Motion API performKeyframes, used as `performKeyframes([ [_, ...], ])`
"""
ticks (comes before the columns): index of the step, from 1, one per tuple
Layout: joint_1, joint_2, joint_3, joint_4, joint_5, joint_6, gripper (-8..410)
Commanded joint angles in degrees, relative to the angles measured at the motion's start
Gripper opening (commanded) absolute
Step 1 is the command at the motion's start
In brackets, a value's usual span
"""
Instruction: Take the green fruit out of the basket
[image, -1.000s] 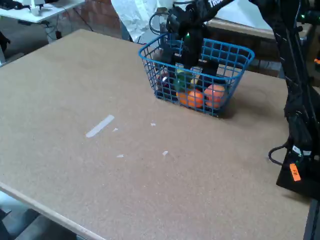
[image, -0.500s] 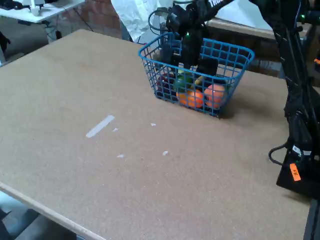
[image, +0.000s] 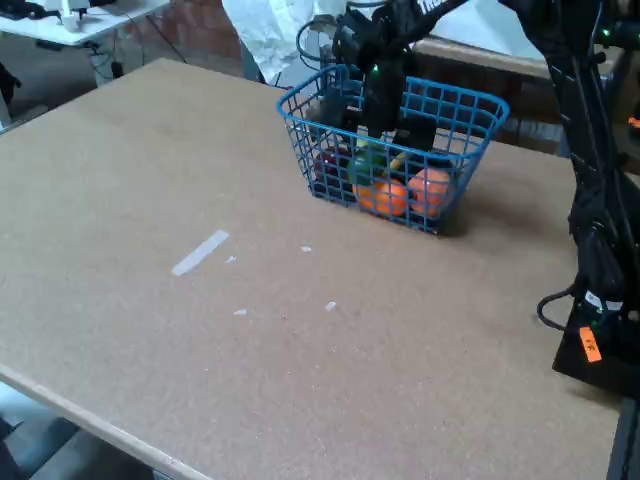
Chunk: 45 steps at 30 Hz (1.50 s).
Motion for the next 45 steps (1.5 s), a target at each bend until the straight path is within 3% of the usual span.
performKeyframes([
  [1,0.0,-1.8,0.0,-0.6,0.8,-1.2,108],
  [9,0.0,-6.7,0.0,-2.3,9.9,-3.5,108],
  [14,-0.6,-9.6,0.0,-3.6,12.7,-3.5,108],
  [33,-3.9,-24.1,0.0,-2.7,12.5,-9.5,108],
  [36,-3.9,-26.6,0.0,-2.0,10.4,-11.0,108],
  [42,-3.1,-27.2,4.6,-4.9,1.5,-14.5,108],
  [45,-0.6,-27.2,7.2,-5.7,1.0,-16.1,108],
])
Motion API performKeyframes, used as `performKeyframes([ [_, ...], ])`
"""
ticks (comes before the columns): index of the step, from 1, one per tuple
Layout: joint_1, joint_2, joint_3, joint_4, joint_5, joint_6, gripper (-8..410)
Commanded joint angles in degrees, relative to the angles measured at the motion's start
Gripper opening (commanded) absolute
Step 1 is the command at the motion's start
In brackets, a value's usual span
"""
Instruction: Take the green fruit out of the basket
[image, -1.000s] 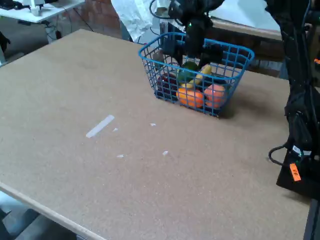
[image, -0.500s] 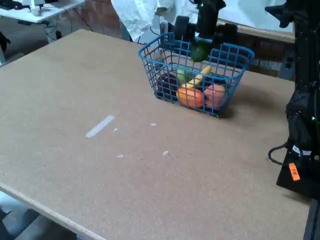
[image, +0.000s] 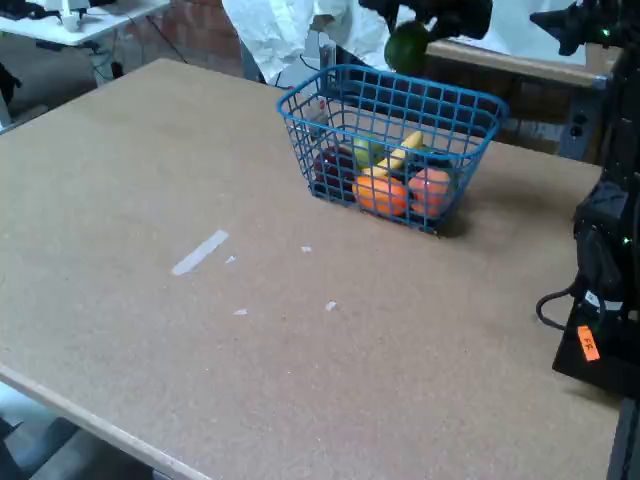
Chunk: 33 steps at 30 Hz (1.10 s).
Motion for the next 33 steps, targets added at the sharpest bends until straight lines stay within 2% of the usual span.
performKeyframes([
  [1,4.1,-0.5,6.3,-2.7,-5.7,-4.4,108],
  [9,14.1,0.8,11.2,-1.4,-5.7,-6.8,108],
  [20,28.6,11.6,18.3,-1.6,-5.4,-11.3,108],
  [26,33.5,16.2,18.4,0.7,-5.3,-13.6,108],
  [33,37.8,20.2,18.3,-1.0,-5.4,-17.0,108],
])
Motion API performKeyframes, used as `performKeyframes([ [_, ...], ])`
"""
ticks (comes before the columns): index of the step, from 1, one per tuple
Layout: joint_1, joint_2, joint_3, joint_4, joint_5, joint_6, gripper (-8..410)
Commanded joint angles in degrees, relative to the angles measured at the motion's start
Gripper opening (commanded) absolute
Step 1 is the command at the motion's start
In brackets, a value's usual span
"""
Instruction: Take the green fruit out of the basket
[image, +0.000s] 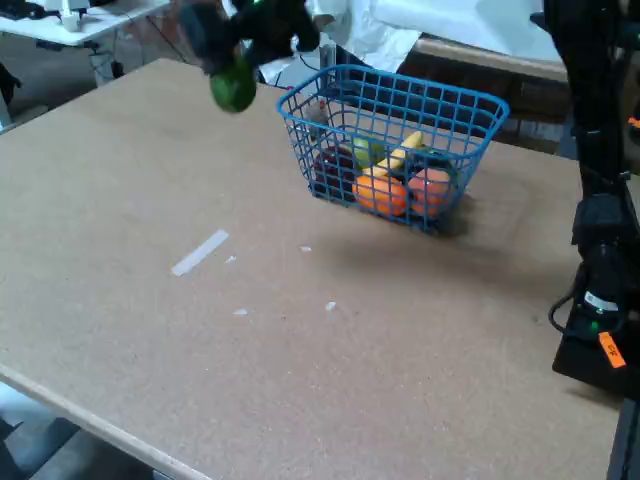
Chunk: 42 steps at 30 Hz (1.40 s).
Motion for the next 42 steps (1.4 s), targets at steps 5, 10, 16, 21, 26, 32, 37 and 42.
performKeyframes([
  [5,6.5,6.7,-0.3,-4.0,0.1,-3.5,108],
  [10,8.3,9.8,-0.4,-7.6,-0.3,-2.9,108],
  [16,10.3,14.0,-0.4,-10.5,-0.9,-1.4,108],
  [21,12.3,16.2,-1.1,-10.6,-0.9,-0.2,108],
  [26,13.4,16.3,-5.6,-7.7,-1.3,0.8,108],
  [32,14.2,16.3,-9.3,-5.7,-1.3,1.1,108],
  [37,14.4,16.3,-13.2,-1.8,-1.2,1.7,108],
  [42,14.4,16.3,-16.2,3.4,-1.2,1.6,108],
])
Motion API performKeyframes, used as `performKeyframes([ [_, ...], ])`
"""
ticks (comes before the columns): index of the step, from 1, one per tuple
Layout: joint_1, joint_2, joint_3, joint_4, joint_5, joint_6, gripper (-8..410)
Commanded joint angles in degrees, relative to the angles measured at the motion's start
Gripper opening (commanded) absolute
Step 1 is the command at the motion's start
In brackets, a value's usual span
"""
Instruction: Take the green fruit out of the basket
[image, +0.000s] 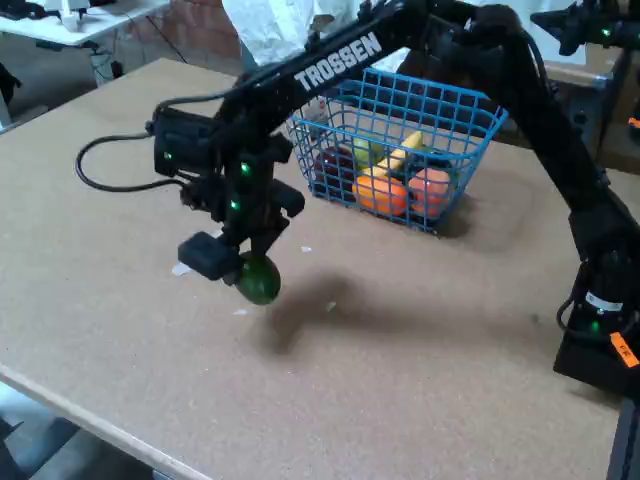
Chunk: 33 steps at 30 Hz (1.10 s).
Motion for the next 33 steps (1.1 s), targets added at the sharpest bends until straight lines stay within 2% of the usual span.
performKeyframes([
  [1,0.2,0.0,-4.4,6.8,-0.1,0.2,108],
  [18,0.2,0.0,-6.2,12.9,3.5,0.0,112],
  [28,0.2,0.0,-6.3,12.9,4.5,0.1,175],
  [33,0.2,0.0,-6.3,12.9,4.5,0.1,193],
])
